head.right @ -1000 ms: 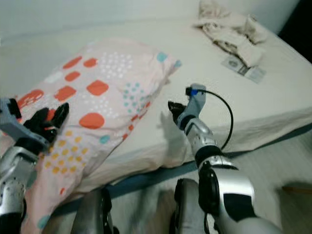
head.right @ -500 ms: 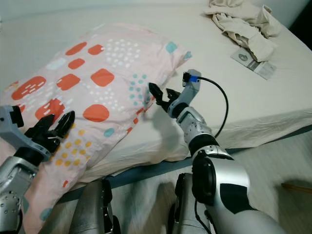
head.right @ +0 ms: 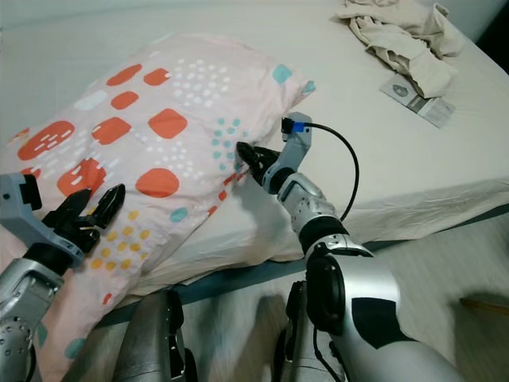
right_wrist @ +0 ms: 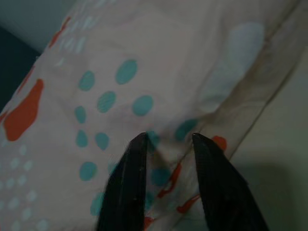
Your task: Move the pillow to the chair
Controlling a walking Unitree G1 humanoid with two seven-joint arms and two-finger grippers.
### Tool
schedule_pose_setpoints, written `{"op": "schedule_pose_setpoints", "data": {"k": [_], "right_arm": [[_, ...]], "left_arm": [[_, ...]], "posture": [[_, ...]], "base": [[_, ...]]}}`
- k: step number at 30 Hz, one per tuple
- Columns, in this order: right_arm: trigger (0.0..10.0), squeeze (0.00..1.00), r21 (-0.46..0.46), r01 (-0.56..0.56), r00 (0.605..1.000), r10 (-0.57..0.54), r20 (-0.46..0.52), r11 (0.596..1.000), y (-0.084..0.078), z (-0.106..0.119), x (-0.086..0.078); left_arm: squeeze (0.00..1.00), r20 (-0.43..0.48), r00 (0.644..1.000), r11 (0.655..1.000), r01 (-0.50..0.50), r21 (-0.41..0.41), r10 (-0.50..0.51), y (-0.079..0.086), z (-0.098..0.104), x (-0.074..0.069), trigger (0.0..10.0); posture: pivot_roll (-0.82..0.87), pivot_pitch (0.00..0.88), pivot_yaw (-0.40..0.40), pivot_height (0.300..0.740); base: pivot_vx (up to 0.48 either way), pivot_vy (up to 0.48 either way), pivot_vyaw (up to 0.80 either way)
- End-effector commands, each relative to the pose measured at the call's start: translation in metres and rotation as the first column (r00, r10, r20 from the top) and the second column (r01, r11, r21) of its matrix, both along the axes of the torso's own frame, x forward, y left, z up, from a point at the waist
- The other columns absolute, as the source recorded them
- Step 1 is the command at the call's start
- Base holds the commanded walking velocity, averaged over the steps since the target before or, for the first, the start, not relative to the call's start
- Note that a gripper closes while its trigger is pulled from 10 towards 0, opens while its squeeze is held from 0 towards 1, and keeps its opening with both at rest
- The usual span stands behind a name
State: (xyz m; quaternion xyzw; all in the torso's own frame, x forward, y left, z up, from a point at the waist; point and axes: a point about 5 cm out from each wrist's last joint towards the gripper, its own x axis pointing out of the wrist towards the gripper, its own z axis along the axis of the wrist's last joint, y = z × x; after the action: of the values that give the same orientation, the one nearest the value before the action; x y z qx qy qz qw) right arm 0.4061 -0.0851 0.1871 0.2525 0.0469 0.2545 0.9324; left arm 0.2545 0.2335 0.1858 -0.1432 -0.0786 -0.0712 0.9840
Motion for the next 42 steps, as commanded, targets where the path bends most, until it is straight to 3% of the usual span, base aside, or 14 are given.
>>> {"op": "schedule_pose_setpoints", "data": {"k": [1, 17, 21, 22, 24, 25, 29, 32, 35, 36, 39, 41, 42], "right_arm": [[0.0, 0.00, 0.014, 0.033, 0.999, -0.032, -0.042, 0.999, -0.006, -0.004, 0.000], [0.0, 0.00, 0.005, 0.139, 0.989, -0.139, -0.049, 0.990, -0.026, -0.001, 0.005], [0.0, 0.00, 0.021, 0.196, 0.980, -0.196, -0.035, 0.980, -0.041, 0.002, 0.006], [0.8, 0.00, 0.019, 0.232, 0.972, -0.232, -0.029, 0.972, -0.049, 0.003, 0.007], [0.8, 0.00, 0.015, 0.256, 0.967, -0.255, -0.026, 0.967, -0.055, 0.004, 0.007], [10.0, 1.00, 0.039, 0.278, 0.960, -0.277, -0.032, 0.960, -0.061, 0.004, 0.007], [10.0, 1.00, 0.105, 0.288, 0.957, -0.284, -0.057, 0.952, -0.068, 0.008, 0.008], [10.0, 1.00, 0.099, 0.256, 0.966, -0.252, -0.049, 0.962, -0.064, 0.009, 0.008], [10.0, 1.00, 0.057, 0.068, 0.998, -0.068, -0.019, 0.996, -0.030, 0.011, 0.006], [10.0, 1.00, 0.057, 0.068, 0.998, -0.068, -0.019, 0.996, -0.030, 0.011, 0.006], [10.0, 1.00, 0.014, -0.072, 0.997, 0.072, -0.019, 0.997, -0.002, 0.007, 0.001], [10.0, 1.00, 0.007, -0.096, 0.995, 0.097, -0.023, 0.995, 0.003, 0.005, 0.000], [10.0, 1.00, -0.027, -0.176, 0.984, 0.175, -0.039, 0.984, 0.020, -0.001, -0.005]], "left_arm": [[0.00, -0.039, 0.999, 1.000, 0.001, 0.007, -0.001, -0.001, -0.007, -0.005, 10.0], [0.00, -0.051, 0.999, 1.000, -0.015, 0.027, 0.017, 0.005, -0.006, -0.004, 10.0], [0.00, -0.045, 0.999, 0.999, -0.018, 0.031, 0.020, 0.006, -0.004, -0.004, 10.0], [0.00, -0.039, 0.999, 1.000, -0.008, 0.028, 0.009, 0.005, -0.002, -0.005, 10.0], [0.00, -0.034, 0.999, 1.000, 0.000, 0.025, 0.000, 0.005, -0.001, -0.005, 10.0], [0.00, -0.031, 0.999, 0.999, 0.022, 0.023, -0.021, 0.002, 0.000, -0.005, 10.0], [0.00, -0.034, 0.997, 0.998, 0.066, 0.022, -0.065, -0.007, 0.000, -0.007, 10.0], [0.00, -0.037, 0.997, 0.997, 0.070, 0.022, -0.069, -0.009, -0.001, -0.007, 10.0], [0.00, -0.044, 0.996, 0.997, 0.073, 0.023, -0.072, -0.011, -0.001, -0.009, 10.0], [0.00, -0.044, 0.996, 0.997, 0.073, 0.023, -0.072, -0.011, -0.001, -0.009, 10.0], [0.00, -0.047, 0.996, 0.997, 0.073, 0.029, -0.072, -0.010, 0.000, -0.010, 10.0], [0.00, -0.047, 0.996, 0.997, 0.073, 0.030, -0.071, -0.010, 0.000, -0.010, 10.0], [0.00, -0.048, 0.997, 0.997, 0.067, 0.036, -0.066, -0.009, 0.001, -0.011, 10.0]], "posture": [[0.24, 0.381, -0.100, 0.566], [0.24, 0.377, -0.092, 0.566], [0.24, 0.371, -0.096, 0.566], [0.24, 0.372, -0.097, 0.566], [0.24, 0.372, -0.097, 0.566], [0.24, 0.371, -0.094, 0.566], [0.24, 0.367, -0.089, 0.566], [0.24, 0.374, -0.088, 0.566], [0.25, 0.379, -0.084, 0.566], [0.25, 0.379, -0.084, 0.566], [0.26, 0.380, -0.087, 0.566], [0.26, 0.380, -0.087, 0.566], [0.27, 0.382, -0.092, 0.566]], "base": [[0.000, 0.000, 0.00], [0.000, 0.000, 0.00], [0.000, 0.000, 0.00], [0.000, 0.000, 0.00], [0.000, 0.000, 0.00], [0.000, 0.000, 0.00], [0.000, 0.000, 0.00], [0.000, 0.000, 0.00], [0.000, 0.000, 0.00], [0.000, 0.000, 0.00], [0.000, 0.000, 0.00], [0.000, 0.000, 0.00], [0.000, 0.000, 0.00]]}}
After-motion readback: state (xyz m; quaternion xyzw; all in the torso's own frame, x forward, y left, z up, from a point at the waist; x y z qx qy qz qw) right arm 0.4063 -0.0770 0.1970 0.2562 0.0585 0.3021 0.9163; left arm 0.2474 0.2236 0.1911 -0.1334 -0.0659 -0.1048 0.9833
